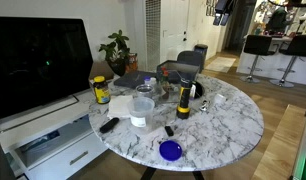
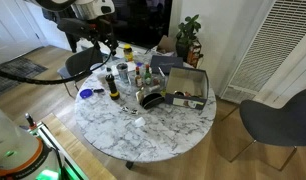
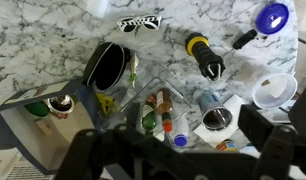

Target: Pick up the black glasses case and put it in the blue box

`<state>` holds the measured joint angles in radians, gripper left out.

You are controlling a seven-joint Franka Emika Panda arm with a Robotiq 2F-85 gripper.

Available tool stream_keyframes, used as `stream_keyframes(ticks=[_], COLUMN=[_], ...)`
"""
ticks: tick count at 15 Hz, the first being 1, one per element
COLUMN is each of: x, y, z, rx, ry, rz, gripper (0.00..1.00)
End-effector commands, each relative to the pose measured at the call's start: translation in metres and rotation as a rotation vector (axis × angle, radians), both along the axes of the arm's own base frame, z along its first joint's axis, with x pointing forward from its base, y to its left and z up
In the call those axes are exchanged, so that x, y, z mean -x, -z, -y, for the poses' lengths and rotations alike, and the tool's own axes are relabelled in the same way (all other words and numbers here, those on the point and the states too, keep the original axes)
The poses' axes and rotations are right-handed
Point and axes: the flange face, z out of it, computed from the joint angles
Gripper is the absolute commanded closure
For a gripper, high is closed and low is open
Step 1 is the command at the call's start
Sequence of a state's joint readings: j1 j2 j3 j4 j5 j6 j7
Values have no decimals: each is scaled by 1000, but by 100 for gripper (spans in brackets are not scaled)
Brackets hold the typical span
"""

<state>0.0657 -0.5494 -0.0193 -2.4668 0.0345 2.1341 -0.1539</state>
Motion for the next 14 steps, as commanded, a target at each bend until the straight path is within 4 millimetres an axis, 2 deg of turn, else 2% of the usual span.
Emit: stream_keyframes(ticks=[1,9,11,14], x=[0,0,-16,-36], y=[0,0,4,33], z=[0,0,20,46], rx=[0,0,-44,-59], ry=[0,0,46,119], rz=[-1,-2,-14,-76], gripper=[0,0,0,0])
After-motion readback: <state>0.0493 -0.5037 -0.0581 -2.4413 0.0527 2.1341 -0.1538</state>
